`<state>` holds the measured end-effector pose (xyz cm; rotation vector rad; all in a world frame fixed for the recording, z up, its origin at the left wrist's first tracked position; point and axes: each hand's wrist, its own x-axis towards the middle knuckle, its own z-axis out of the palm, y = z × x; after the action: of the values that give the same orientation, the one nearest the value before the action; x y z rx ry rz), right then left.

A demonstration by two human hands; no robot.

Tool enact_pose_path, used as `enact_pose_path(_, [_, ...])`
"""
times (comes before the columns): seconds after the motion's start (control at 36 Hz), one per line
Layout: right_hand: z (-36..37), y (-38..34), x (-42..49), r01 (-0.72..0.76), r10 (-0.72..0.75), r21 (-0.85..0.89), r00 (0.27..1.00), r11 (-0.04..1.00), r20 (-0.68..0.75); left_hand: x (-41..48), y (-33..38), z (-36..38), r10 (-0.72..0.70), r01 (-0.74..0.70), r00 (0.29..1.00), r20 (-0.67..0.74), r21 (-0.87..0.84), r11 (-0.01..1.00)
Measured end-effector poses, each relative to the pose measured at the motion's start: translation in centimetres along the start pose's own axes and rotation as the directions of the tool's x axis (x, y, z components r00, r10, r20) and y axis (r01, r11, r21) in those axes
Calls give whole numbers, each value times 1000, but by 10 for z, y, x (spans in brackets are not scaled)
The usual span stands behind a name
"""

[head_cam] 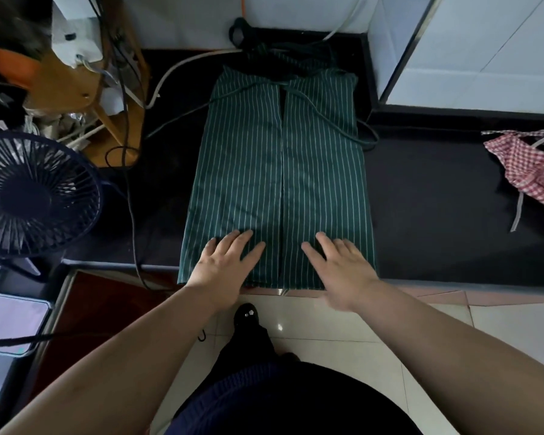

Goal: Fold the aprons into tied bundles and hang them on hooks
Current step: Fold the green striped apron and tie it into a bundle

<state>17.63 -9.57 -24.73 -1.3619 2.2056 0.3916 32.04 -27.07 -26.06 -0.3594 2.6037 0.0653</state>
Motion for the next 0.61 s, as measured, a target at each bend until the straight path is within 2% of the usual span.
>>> enact_pose_path(0.08, [4,-1,0,34,-30,60,997,998,-69,-4,5,1,-2,-5,998,-56,-123,992])
enact_pose_path(0.17, [-5,1,-3,54,-40,174,996,983,-85,-8,-1,-12,-21,-3,998,-67,-341,940])
enact_pose_path(0.25, [-16,4,-5,40,-18,197,994,980,-110,-5,-10,-32,-52,50,999,8,-457,888])
enact_pose_path(0.33, [-28,8,2,-39,59,310,997,950,-55,5,-22,-48,-68,112,993,97,-567,816])
enact_pose_path(0.42, [-40,16,13,-105,110,393,994,914,8,18,-29,-56,-67,114,992,104,-559,821])
enact_pose_path(0.61, [-47,23,36,-200,176,303,979,932,104,43,-45,-51,-152,202,978,140,-493,846])
